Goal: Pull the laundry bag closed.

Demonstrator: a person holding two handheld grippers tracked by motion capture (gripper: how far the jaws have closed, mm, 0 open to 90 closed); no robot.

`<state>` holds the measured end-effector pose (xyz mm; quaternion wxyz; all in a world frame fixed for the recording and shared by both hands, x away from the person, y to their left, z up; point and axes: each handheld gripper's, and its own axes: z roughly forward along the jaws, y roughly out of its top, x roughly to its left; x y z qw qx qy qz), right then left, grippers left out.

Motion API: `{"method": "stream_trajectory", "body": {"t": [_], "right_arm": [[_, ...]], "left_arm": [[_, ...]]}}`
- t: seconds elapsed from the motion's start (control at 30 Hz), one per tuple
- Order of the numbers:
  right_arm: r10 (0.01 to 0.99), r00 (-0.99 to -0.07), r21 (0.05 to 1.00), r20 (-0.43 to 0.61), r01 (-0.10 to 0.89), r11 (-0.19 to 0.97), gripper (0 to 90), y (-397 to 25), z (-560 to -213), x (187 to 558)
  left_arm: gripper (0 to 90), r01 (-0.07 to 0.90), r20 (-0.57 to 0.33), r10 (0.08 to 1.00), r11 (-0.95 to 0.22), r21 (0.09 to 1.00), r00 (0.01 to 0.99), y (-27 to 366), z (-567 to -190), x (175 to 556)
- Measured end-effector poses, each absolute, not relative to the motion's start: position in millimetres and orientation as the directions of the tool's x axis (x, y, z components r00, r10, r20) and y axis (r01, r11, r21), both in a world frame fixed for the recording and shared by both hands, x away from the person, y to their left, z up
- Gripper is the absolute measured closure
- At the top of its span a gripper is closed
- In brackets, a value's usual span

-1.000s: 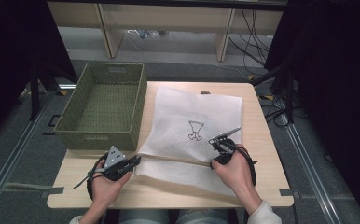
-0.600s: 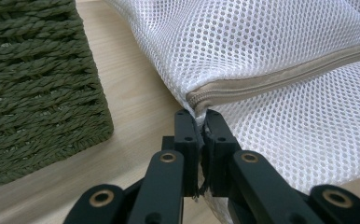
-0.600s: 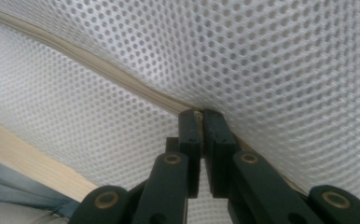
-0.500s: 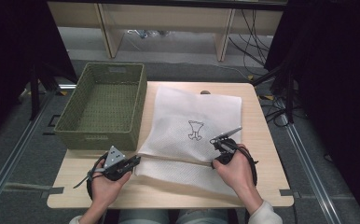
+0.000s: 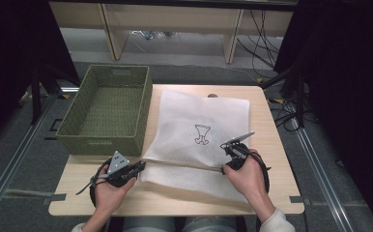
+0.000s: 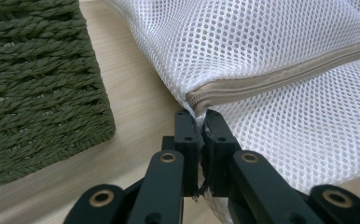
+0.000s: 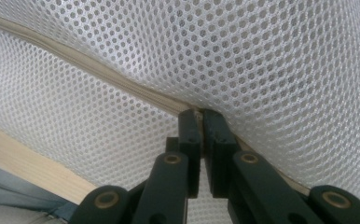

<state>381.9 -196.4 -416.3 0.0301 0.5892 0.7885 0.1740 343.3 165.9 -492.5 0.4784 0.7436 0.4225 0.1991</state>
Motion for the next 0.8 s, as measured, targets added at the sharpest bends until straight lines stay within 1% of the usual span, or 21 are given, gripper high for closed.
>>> {"method": "stream_trajectory", "body": {"t": [0.03,0.07,0.1,0.17,0.2,0.23,0.27,0.33,0.37,0.7,0.77,0.8], "right_arm": [[0.947,-0.27,0.282,0.173,0.935,0.215,87.3,-195.8,-413.7,380.6],[0.947,-0.27,0.282,0.173,0.935,0.215,87.3,-195.8,-413.7,380.6],[0.939,-0.307,0.314,0.158,0.917,0.246,87.3,-199.5,-416.1,382.0],[0.942,-0.297,0.311,0.154,0.92,0.239,87.3,-199.8,-416.3,381.8],[0.948,-0.267,0.294,0.17,0.933,0.21,87.3,-199.3,-414.7,380.2],[0.948,-0.263,0.287,0.178,0.936,0.206,87.3,-200.1,-414.7,380.2],[0.946,-0.272,0.301,0.178,0.93,0.211,87.3,-201.3,-415.0,380.1],[0.947,-0.271,0.295,0.173,0.931,0.213,87.3,-203.2,-414.6,380.1],[0.949,-0.256,0.288,0.185,0.937,0.196,87.3,-203.2,-414.0,379.4],[0.948,-0.263,0.285,0.179,0.936,0.206,87.3,-205.1,-414.2,379.4],[0.944,-0.284,0.309,0.167,0.924,0.223,87.3,-208.0,-416.5,380.8],[0.941,-0.292,0.301,0.172,0.925,0.232,87.3,-209.3,-416.2,381.3]], "left_arm": [[84.6,0.447,-0.119,0.823,-0.175,0.877,0.556,165.4,-492.9,343.1],[84.6,0.447,-0.119,0.823,-0.175,0.877,0.556,165.4,-492.9,343.1],[84.6,0.441,-0.11,0.821,-0.184,0.878,0.56,165.8,-492.6,343.3],[84.6,0.446,-0.116,0.824,-0.177,0.877,0.555,165.4,-492.7,343.0],[84.6,0.438,-0.104,0.82,-0.189,0.879,0.563,166.1,-492.5,343.5],[84.6,0.447,-0.118,0.823,-0.176,0.877,0.555,165.5,-492.8,343.1],[84.6,0.447,-0.118,0.823,-0.176,0.877,0.556,165.7,-492.9,343.2],[84.6,0.447,-0.119,0.823,-0.175,0.877,0.555,165.6,-492.9,343.2],[84.6,0.447,-0.118,0.823,-0.176,0.877,0.556,165.5,-492.8,343.2],[84.6,0.448,-0.121,0.823,-0.174,0.877,0.556,165.8,-492.8,343.4],[84.6,0.448,-0.121,0.823,-0.174,0.877,0.555,166.0,-492.9,343.4],[84.6,0.448,-0.12,0.823,-0.174,0.877,0.555,165.9,-492.9,343.4]]}}
